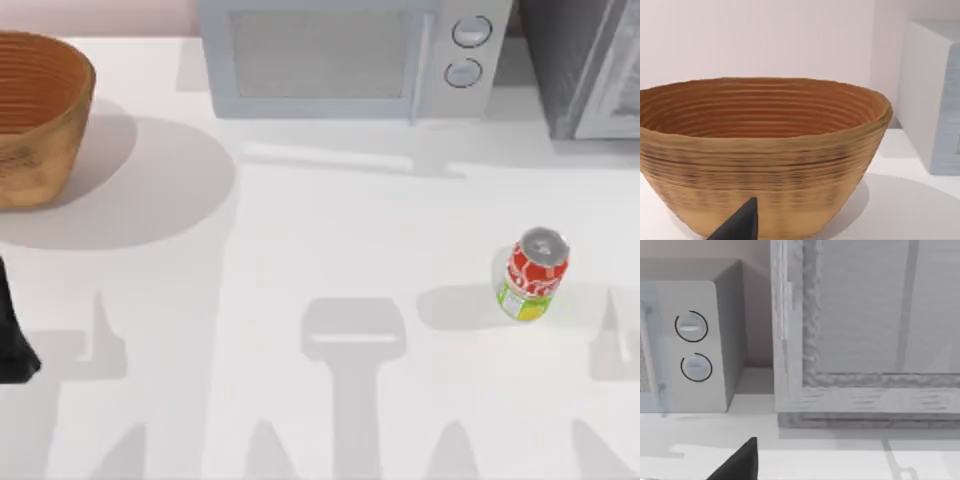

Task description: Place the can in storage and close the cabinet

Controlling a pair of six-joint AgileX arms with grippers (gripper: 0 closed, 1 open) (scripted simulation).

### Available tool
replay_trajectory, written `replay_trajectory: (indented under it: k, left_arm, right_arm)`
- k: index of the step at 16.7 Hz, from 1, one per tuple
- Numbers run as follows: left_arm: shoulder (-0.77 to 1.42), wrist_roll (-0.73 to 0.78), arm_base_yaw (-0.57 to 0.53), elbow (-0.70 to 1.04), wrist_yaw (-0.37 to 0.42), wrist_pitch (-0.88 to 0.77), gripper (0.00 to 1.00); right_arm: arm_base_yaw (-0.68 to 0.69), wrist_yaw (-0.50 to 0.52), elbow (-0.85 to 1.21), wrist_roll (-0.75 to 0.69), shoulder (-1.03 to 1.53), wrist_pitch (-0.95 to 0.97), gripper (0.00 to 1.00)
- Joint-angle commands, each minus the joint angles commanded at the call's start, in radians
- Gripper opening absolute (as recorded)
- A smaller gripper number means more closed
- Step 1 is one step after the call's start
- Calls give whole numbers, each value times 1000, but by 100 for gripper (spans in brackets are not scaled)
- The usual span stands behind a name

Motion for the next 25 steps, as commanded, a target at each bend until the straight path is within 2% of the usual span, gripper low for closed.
replay_trajectory:
  k: [5, 9, 25]
  left_arm:
    - [0, 0, 0, 0, 0, 0, 100]
    - [0, 0, 0, 0, 0, 0, 100]
    - [0, 0, 0, 0, 0, 0, 100]
  right_arm:
    - [22, 21, 5, 7, 60, 43, 100]
    - [99, 98, 21, 32, 271, 202, 100]
    - [629, 636, 151, 176, 1740, 1357, 100]
